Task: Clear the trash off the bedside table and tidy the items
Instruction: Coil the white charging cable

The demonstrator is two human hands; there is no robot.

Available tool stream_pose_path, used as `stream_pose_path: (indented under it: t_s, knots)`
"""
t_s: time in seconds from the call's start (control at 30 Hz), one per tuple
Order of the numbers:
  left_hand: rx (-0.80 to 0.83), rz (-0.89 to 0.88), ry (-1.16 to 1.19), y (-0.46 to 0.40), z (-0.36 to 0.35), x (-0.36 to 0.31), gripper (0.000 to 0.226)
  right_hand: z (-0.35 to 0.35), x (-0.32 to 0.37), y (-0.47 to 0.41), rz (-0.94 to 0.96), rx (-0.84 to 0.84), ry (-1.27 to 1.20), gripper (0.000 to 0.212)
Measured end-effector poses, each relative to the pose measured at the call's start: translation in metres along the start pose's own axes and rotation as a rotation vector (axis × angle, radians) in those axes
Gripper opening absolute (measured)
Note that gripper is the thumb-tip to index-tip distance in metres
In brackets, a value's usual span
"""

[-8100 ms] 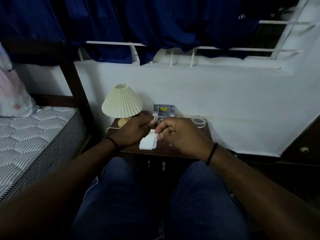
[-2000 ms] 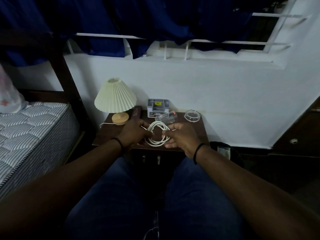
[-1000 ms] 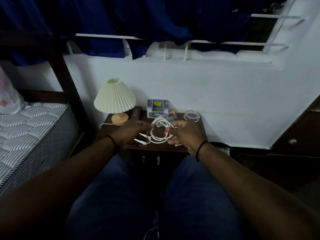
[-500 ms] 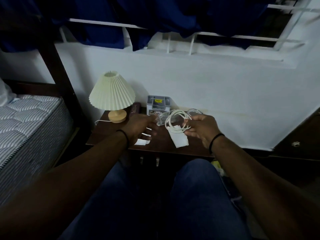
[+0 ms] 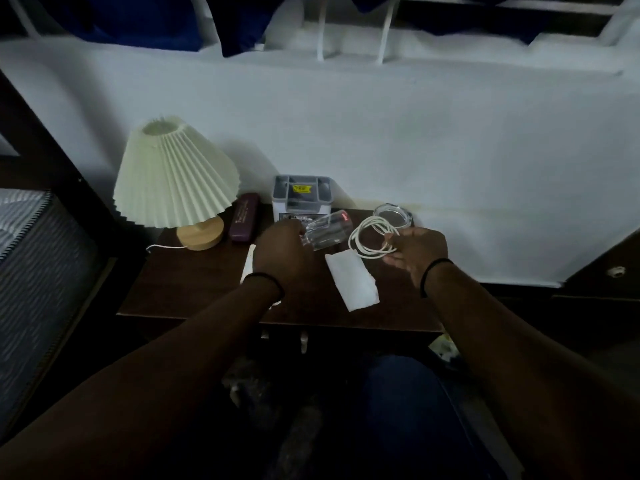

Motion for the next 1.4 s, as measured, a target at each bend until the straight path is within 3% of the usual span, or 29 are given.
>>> stream_pose_path:
  t_s: [0.17, 0.3, 0.53, 0.83, 1.13, 1.27, 1.33, 1.4]
  knots:
    - [0.06, -0.093, -0.341, -0.048, -0.05, -0.005, 0.034, -0.001, -0.018, -0.043, -0.047, -0.028, -0.031, 0.018]
    - [0.112, -0.115, -0.457, -0.068, -0.082, 0.002, 0.053, 0.001, -0.029, -0.068, -0.068, -0.049, -0.033, 0.029]
    - [0.059, -0.205, -0.545, -0.073, -0.102, 0.0, 0.043, 0.008, -0.041, -0.09, -0.019, -0.127, -0.006, 0.03]
    - [0.012, -0.227, -0.366, -0.068, -0.091, 0.019, 0.051, -0.001, -0.052, -0.089, -0.036, -0.139, -0.046, 0.022]
    - [-0.145, 0.001, 0.022, -0.038, -0.078, 0.064, 0.064, -0.04, -0.055, -0.102, -0.111, -0.118, -0.131, 0.03]
    - [-0.156, 0.042, 0.093, -0.036, -0.082, 0.072, 0.06, -0.053, -0.052, -0.11, -0.043, -0.215, -0.048, 0.008]
    - [-0.153, 0.047, 0.099, -0.037, -0.084, 0.073, 0.059, -0.059, -0.05, -0.114, -0.033, -0.248, -0.02, 0.027]
    - [-0.147, 0.062, 0.105, -0.037, -0.086, 0.074, 0.058, -0.062, -0.05, -0.123, -0.036, -0.253, 0.006, 0.032]
Point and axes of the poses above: each hand's wrist, its own y-axis away from the middle knuckle, its own z-axis out of the back of the hand, x = y × z, the point moved 7 cm from there along -y, towards the middle knuckle, and after that the axes turned 2 degrees about -x, right-handed, at the moved point
